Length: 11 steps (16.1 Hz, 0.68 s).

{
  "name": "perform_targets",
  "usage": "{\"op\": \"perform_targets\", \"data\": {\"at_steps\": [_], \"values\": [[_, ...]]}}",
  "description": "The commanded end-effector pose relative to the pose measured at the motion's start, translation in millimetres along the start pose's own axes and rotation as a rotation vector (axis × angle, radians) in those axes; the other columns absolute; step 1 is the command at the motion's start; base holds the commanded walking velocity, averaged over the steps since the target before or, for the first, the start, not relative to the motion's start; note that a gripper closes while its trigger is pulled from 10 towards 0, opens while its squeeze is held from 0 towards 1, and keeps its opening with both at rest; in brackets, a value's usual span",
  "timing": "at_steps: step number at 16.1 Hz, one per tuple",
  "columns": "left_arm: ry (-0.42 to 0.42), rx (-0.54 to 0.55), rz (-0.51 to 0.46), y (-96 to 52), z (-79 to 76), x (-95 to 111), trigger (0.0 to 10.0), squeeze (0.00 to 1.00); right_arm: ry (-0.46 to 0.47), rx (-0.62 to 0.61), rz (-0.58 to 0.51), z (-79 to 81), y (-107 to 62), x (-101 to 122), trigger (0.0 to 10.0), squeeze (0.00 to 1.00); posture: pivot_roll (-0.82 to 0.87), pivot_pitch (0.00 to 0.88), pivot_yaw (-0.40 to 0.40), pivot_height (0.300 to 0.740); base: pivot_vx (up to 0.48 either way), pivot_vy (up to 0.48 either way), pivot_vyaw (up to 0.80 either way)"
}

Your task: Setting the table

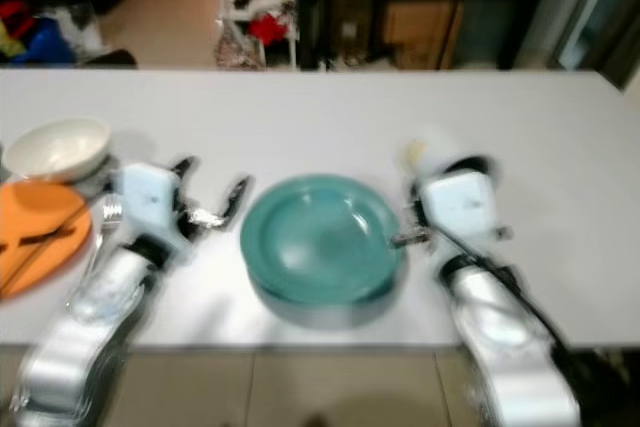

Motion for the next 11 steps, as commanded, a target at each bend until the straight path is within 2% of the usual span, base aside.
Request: {"op": "perform_targets", "data": {"at_steps": [1,6,10,11], "values": [[-0.01,-0.025,-0.001,1.4,-7.5,0.6,10.0,0.0,-0.018,-0.029,0.002,-6.6,-1.8,-1.0,10.0,0.0,0.0,0.0,0.025,0.74,0.349,0.0,0.0],[-0.006,-0.027,-0.003,1.4,-6.6,1.2,10.0,0.0,-0.035,-0.009,-0.001,-3.7,-0.8,-0.7,10.0,0.0,0.01,0.0,0.024,0.74,0.35,0.0,0.0],[0.002,-0.021,-0.004,1.1,-4.8,2.3,10.0,0.0,-0.046,0.018,-0.005,-0.5,0.9,-0.1,10.0,0.0,0.02,0.0,0.019,0.74,0.351,0.0,0.8],[0.007,-0.022,-0.005,1.3,-4.8,2.9,10.0,0.0,-0.037,0.031,-0.006,0.4,2.0,-0.2,10.0,0.0,0.02,0.0,0.018,0.74,0.349,0.0,0.0]]}}
Point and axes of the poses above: a point about 5 cm out from each wrist's last joint towards the gripper, its own y axis pointing out of the wrist towards the gripper, its own x axis along the axis of the wrist's last joint, z = x × y, the point moved 1 cm from there along y, pointing out of the wrist towards the gripper, and after that the axes turned 1 degree about -y, right-handed, at the moved point
